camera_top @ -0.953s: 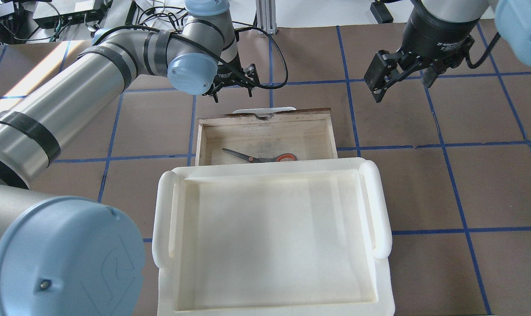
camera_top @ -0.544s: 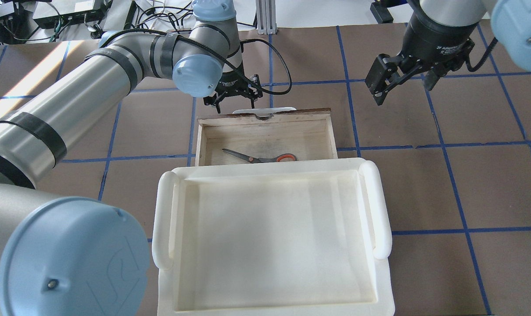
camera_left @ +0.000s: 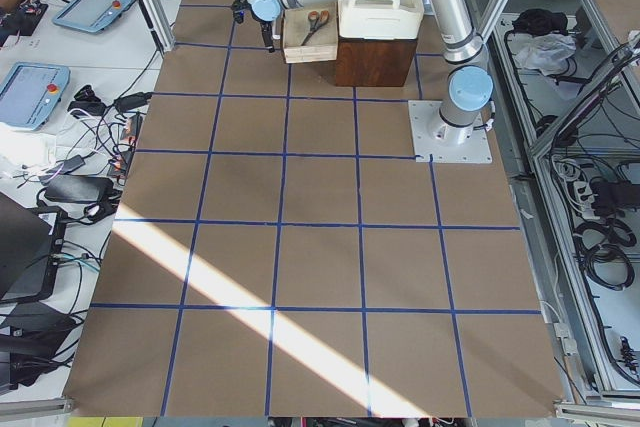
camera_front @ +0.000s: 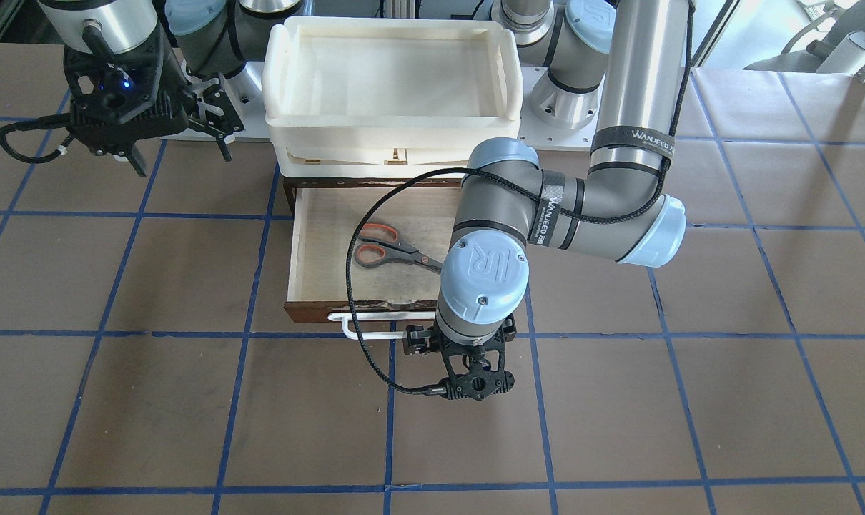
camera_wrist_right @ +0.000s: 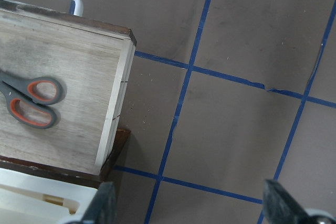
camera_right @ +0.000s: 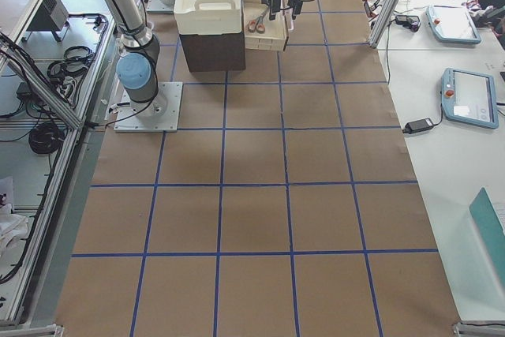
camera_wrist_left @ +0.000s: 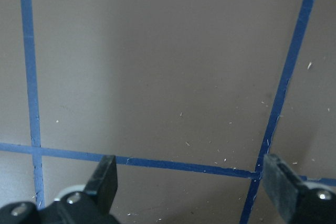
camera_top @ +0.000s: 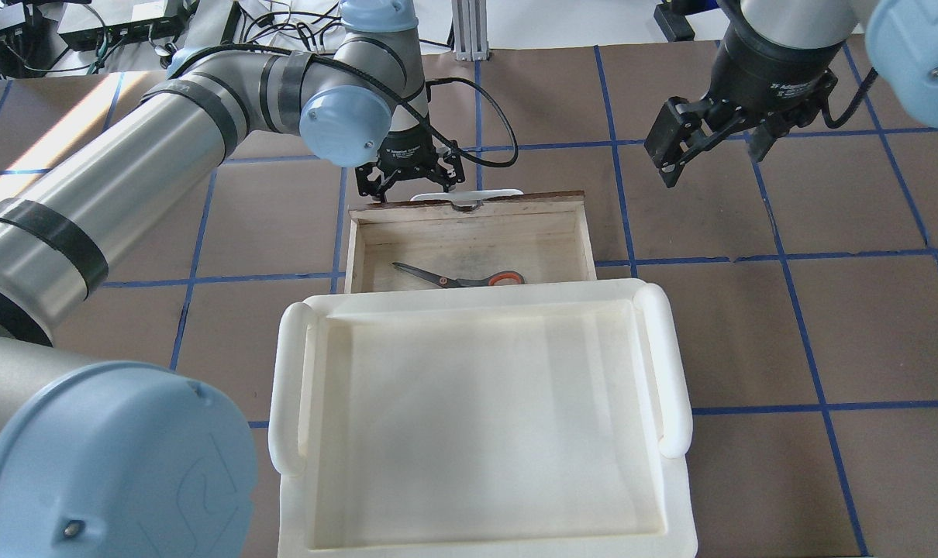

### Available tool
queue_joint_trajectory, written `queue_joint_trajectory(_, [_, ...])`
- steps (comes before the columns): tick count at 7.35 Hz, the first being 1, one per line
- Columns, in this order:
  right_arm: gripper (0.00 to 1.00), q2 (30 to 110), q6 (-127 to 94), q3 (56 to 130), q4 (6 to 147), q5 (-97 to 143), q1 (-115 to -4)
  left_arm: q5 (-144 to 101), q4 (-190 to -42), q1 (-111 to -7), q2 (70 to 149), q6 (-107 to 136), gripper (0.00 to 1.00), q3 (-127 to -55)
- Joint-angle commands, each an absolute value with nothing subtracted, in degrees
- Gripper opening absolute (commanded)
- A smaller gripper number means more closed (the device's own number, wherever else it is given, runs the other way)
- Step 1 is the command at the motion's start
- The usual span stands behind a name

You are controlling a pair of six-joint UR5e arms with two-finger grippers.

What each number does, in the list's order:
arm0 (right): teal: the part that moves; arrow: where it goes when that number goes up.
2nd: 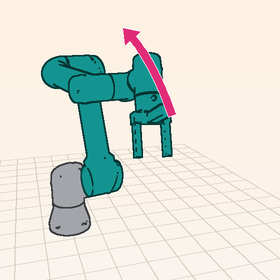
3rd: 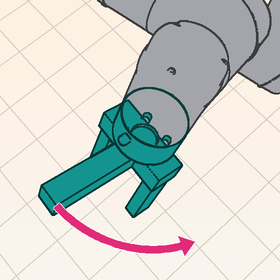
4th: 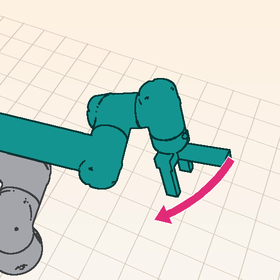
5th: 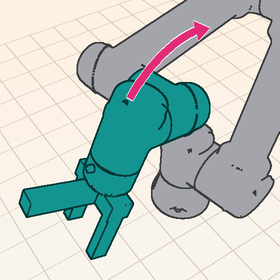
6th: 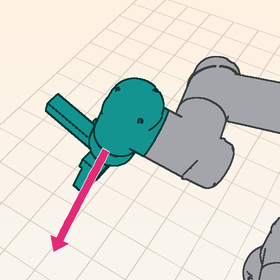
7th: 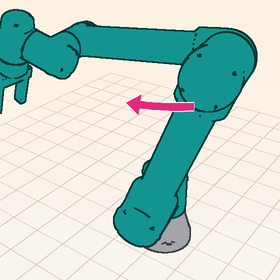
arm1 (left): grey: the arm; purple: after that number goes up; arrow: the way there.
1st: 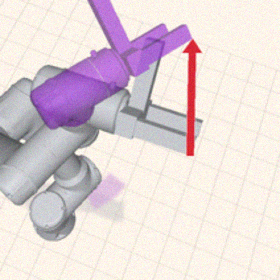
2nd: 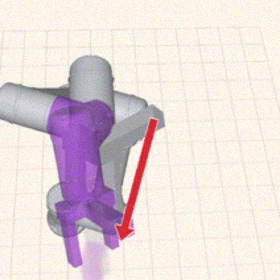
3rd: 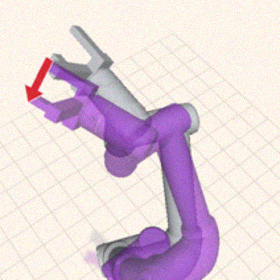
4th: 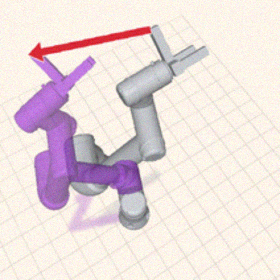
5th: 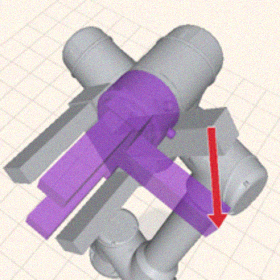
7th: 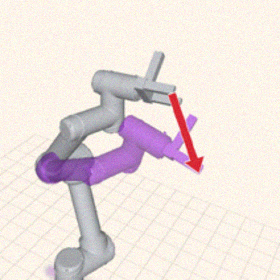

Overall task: Put scissors in drawer and close it
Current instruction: 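Move the left gripper over the drawer's front edge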

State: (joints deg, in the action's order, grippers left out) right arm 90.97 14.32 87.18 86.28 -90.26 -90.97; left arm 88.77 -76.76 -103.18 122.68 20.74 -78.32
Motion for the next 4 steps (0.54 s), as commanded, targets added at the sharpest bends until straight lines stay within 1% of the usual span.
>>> queue_joint_trajectory(1, [1.0,91.0,14.4,87.2,86.1,-90.3,-91.0,88.2,-79.7,-103.2,122.0,20.8,1.0,-78.3])
queue_joint_trajectory(4, [1.0,91.0,14.6,87.2,86.2,-90.3,-91.0,87.9,-81.8,-103.3,121.2,21.1,1.0,-78.3])
